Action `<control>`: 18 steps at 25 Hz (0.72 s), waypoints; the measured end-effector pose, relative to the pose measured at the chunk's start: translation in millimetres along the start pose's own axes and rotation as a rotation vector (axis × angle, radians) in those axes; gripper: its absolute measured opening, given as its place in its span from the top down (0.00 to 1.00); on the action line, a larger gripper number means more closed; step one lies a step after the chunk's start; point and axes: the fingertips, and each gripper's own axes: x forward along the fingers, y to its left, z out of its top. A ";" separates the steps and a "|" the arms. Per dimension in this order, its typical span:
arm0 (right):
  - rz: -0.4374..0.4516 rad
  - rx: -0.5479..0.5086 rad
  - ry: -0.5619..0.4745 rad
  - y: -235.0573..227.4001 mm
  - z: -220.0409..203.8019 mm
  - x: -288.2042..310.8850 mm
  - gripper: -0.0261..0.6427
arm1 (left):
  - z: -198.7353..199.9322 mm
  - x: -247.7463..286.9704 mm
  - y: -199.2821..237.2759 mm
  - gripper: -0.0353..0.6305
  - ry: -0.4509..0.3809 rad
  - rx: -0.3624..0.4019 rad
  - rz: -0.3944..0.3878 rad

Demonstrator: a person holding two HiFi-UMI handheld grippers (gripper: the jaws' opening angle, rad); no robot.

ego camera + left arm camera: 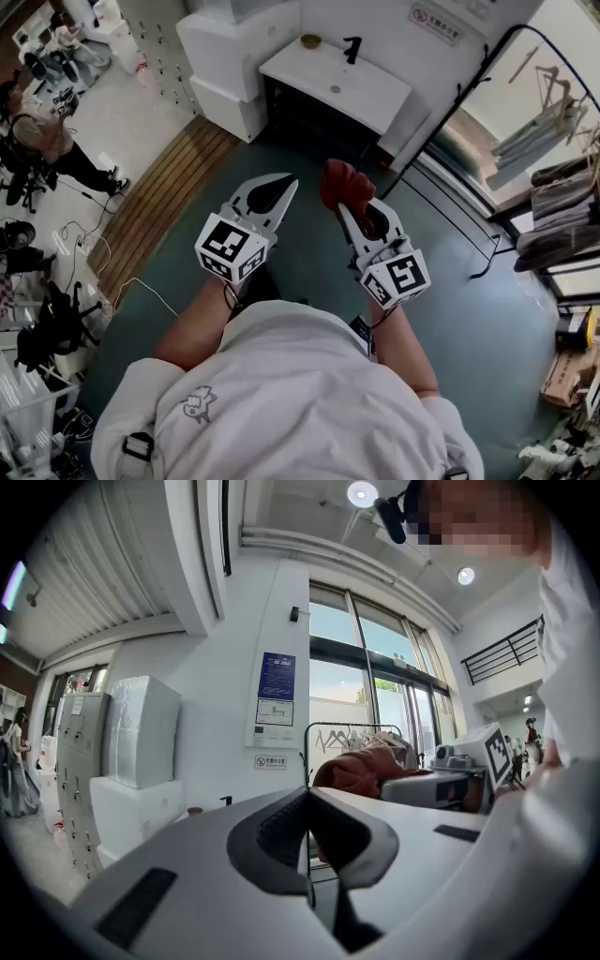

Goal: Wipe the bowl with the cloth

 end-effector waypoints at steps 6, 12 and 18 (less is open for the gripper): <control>0.000 -0.020 -0.001 6.8 1.1 4.8 0.82 | -0.2 -3.8 5.7 0.93 -0.002 -0.005 0.008; 0.003 -0.006 -0.004 7.2 2.1 14.9 0.82 | -1.9 -2.8 15.7 0.93 0.000 -0.014 0.003; 0.000 0.002 0.005 2.1 -1.7 38.5 0.82 | -5.1 4.1 40.9 0.93 0.002 -0.027 -0.002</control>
